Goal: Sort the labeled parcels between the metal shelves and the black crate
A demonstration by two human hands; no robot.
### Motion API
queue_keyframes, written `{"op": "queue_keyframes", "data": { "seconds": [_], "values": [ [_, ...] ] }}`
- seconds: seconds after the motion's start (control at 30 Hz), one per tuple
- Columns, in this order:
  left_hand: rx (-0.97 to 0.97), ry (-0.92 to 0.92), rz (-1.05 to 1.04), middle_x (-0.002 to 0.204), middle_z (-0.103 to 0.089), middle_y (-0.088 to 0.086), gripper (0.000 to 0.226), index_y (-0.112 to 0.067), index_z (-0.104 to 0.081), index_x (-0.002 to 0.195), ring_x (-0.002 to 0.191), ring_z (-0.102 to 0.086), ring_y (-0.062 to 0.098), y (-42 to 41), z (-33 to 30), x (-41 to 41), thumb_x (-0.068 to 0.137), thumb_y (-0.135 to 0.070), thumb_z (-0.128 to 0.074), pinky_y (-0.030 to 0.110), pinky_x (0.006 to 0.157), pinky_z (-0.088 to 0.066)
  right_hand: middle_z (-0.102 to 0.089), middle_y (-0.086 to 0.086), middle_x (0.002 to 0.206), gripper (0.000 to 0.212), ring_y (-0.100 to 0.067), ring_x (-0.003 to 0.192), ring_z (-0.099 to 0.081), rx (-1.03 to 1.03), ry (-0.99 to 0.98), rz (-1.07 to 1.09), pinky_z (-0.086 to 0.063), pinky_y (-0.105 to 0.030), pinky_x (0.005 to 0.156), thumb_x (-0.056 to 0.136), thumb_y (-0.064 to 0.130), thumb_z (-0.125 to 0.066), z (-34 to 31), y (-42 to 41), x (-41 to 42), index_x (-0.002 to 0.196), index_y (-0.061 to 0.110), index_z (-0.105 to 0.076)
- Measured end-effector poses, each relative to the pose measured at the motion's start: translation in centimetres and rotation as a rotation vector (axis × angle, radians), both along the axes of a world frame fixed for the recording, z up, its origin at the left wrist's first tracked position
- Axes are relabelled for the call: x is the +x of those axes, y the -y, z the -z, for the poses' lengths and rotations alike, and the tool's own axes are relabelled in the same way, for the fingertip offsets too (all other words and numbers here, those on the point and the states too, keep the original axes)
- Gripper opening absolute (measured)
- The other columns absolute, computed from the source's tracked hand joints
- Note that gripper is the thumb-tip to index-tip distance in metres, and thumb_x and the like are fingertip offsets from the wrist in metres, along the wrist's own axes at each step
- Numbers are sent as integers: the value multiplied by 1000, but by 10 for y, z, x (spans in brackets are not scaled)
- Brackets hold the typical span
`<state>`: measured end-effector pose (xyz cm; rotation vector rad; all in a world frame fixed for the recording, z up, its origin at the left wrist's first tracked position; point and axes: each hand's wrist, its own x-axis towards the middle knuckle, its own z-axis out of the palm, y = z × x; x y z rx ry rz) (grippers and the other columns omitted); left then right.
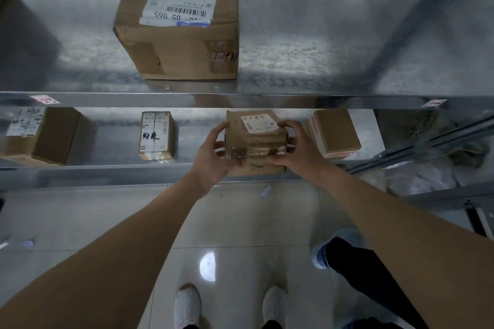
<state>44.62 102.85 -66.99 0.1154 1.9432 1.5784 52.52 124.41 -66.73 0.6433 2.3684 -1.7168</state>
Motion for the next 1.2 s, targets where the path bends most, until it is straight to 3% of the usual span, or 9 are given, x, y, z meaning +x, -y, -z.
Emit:
{"op": "queue_keyframes", "data": {
  "seconds": [0.17, 0.23, 0.43, 0.6, 0.77, 0.93, 1.1, 1.2],
  "values": [
    [-16, 1, -79, 116, -66, -3, 52, -37, -51, 128, 98, -68, 14, -5, 6, -1, 84, -31, -79, 19, 68, -57, -71, 0, 118, 55, -11, 99, -72, -53, 49, 93, -57, -18, 76, 84, 37, -84, 7, 7, -3, 124, 26, -47],
    [-40, -20, -81, 118, -67, -4, 47, -36, -53, 125, 99, -69, 14, -6, 13, -3, 84, -37, -77, 22, 73, -58, -69, 1, 121, 48, -9, 99, -71, -21, 63, 90, -56, -14, 75, 88, 36, -80, 13, 7, -5, 122, 23, -48],
    [-85, -59, -43, 130, -62, -3, 62, -37, -48, 138, 117, -60, 17, -15, 38, -8, 85, -25, -77, 33, 93, -55, -60, 4, 137, 62, -15, 118, -63, 87, 69, -6, -54, -33, 101, 91, 33, -77, 36, 1, -7, 145, 31, -47],
    [-118, -106, -22, 139, -57, -7, 70, -37, -43, 145, 121, -56, 16, -24, 62, -23, 86, -20, -77, 17, 80, -52, -59, 1, 144, 70, -19, 122, -63, 130, 57, -8, -54, -44, 105, 92, 36, -75, 63, -2, -20, 152, 36, -39],
    [-144, -132, -45, 140, -56, -7, 69, -35, -42, 146, 119, -56, 17, -31, 91, -39, 88, -16, -74, 13, 70, -54, -58, -1, 145, 67, -20, 121, -63, 191, 39, -7, -53, -39, 106, 96, 31, -70, 89, 1, -39, 155, 33, -37],
    [-195, -151, -18, 141, -53, -5, 70, -35, -42, 145, 115, -53, 14, -32, 113, -44, 87, -12, -74, 13, 72, -53, -53, -1, 150, 66, -19, 122, -61, 259, 44, -38, -51, -38, 107, 99, 25, -67, 108, 4, -46, 156, 31, -35],
    [-318, -256, 14, 142, -52, -5, 71, -34, -40, 148, 119, -53, 20, -35, 111, -42, 88, -18, -74, 40, 93, -55, -51, -1, 152, 67, -21, 127, -59, 280, 35, -63, -49, -36, 107, 99, 26, -67, 113, 2, -46, 156, 31, -33],
    [-409, -324, 49, 147, -48, -5, 74, -32, -38, 149, 130, -49, 22, -40, 101, -41, 86, -28, -75, 46, 103, -50, -50, 0, 152, 63, -21, 130, -55, 308, 5, -67, -50, -36, 105, 100, 27, -64, 102, -2, -41, 155, 30, -35]
  ]
}}
